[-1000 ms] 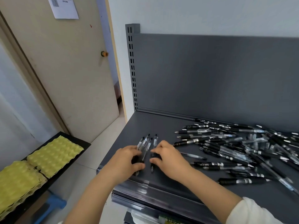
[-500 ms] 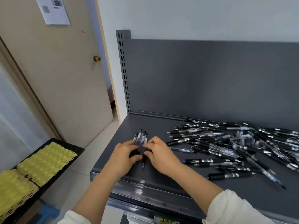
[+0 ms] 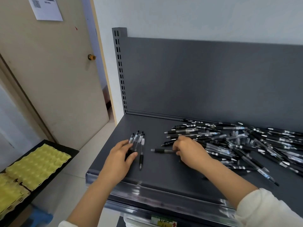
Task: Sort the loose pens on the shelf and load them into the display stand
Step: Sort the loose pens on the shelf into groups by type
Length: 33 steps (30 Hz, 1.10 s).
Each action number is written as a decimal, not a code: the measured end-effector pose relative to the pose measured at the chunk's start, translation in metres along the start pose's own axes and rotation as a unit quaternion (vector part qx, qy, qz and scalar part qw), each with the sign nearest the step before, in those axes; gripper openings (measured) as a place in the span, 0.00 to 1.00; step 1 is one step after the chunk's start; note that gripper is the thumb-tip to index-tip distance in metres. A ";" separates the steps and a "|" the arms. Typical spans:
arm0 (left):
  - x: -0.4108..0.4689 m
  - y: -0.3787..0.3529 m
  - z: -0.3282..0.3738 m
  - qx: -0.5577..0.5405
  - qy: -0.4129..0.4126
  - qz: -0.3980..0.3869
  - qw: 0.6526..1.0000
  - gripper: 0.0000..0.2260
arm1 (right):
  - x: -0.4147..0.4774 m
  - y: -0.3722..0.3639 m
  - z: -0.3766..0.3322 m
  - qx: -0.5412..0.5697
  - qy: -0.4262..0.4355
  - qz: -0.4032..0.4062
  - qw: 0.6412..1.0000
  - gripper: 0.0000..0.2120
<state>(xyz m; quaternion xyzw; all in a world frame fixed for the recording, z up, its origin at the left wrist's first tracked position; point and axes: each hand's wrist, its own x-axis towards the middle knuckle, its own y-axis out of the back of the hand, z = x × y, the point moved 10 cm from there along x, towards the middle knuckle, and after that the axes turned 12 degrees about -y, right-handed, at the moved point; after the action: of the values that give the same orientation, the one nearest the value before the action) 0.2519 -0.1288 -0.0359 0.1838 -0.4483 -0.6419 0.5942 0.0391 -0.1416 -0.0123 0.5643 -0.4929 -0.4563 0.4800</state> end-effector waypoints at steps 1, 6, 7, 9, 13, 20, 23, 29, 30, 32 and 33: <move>0.000 0.000 0.000 -0.003 -0.004 0.003 1.000 0.19 | -0.001 0.002 -0.006 -0.008 0.019 0.003 1.000 0.09; 0.000 0.004 -0.002 -0.023 -0.003 0.024 0.999 0.15 | -0.014 0.016 -0.054 -0.088 0.165 0.046 0.981 0.10; 0.000 0.004 -0.002 -0.021 -0.002 0.026 0.999 0.15 | -0.014 0.016 -0.066 -0.115 0.198 0.053 0.972 0.11; 0.001 0.003 -0.004 -0.019 0.000 0.025 1.000 0.15 | -0.009 0.014 -0.085 -0.163 0.236 0.060 0.956 0.13; 0.002 0.004 -0.005 -0.012 -0.008 0.033 0.999 0.14 | 0.009 0.006 -0.109 -0.200 0.245 0.053 0.947 0.14; 0.001 0.005 -0.001 -0.005 -0.016 0.038 0.999 0.13 | 0.004 0.000 -0.102 -0.053 0.179 0.081 0.979 0.18; -0.001 0.002 0.002 0.024 -0.005 0.008 1.000 0.19 | -0.003 0.005 -0.069 -0.004 0.152 0.125 0.980 0.14; 0.002 0.006 0.036 0.139 -0.054 0.006 0.989 0.16 | -0.021 0.032 0.051 0.082 -0.012 0.158 0.984 0.12; 0.004 0.004 0.045 0.149 -0.069 0.011 0.986 0.15 | -0.026 0.034 0.067 0.090 -0.030 0.155 0.983 0.12; 0.008 -0.003 0.067 0.148 -0.111 0.011 0.983 0.13 | -0.035 0.036 0.092 0.103 -0.056 0.140 0.983 0.12; 0.010 -0.008 0.081 0.142 -0.140 0.007 0.980 0.12 | -0.040 0.036 0.103 0.111 -0.066 0.132 0.983 0.12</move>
<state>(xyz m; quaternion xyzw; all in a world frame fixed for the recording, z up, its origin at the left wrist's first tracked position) 0.1825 -0.1097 0.0040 0.1715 -0.6145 -0.5871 0.4983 -0.0708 -0.1131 0.0126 0.5129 -0.6412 -0.3676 0.4365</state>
